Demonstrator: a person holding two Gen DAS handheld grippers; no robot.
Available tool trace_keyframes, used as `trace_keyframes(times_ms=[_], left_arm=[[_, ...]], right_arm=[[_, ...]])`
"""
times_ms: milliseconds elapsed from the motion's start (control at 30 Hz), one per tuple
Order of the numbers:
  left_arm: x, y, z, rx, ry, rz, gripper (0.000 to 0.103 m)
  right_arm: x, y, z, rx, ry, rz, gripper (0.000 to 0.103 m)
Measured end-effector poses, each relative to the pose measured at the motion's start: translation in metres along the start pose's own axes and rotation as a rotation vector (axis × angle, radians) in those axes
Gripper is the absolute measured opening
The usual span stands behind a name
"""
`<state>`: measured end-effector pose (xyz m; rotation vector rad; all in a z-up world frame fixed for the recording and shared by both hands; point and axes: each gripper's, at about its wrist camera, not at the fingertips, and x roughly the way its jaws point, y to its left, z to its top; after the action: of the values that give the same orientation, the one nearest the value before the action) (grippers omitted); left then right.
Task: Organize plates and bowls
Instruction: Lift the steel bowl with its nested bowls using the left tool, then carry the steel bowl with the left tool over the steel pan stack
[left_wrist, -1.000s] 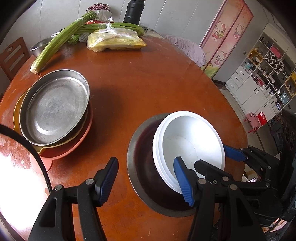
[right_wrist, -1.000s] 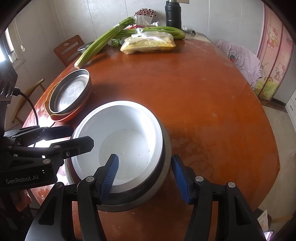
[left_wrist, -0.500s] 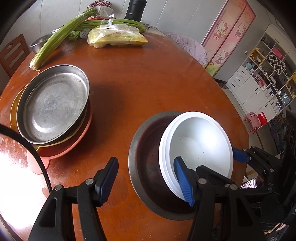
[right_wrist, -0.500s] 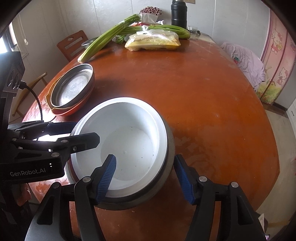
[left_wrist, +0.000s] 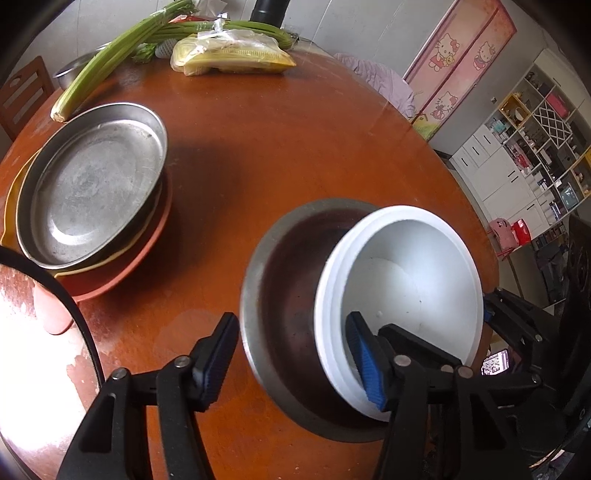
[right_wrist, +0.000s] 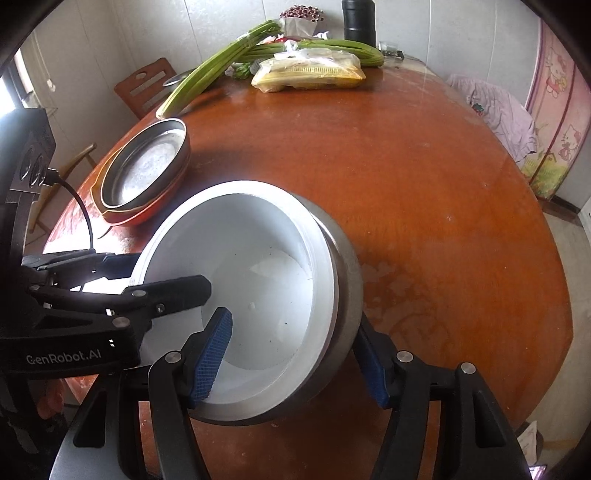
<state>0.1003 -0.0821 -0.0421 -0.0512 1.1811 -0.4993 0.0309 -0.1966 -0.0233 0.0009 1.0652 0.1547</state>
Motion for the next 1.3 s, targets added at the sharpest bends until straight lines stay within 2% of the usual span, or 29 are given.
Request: trace_keyframes(times_ms=[633,1300], left_arm=[[-0.008,-0.003,-0.001,-0.006,-0.024,0.027,0.051],[-0.044,0.01,0.006,-0.018,-0.108,0.054,0.053]], right_arm=[[-0.003,0.008,0.003,-0.008,-0.025,0.009,0.062],[-0.019,0.031,0.023,-0.049,-0.088,0.026,0.062]])
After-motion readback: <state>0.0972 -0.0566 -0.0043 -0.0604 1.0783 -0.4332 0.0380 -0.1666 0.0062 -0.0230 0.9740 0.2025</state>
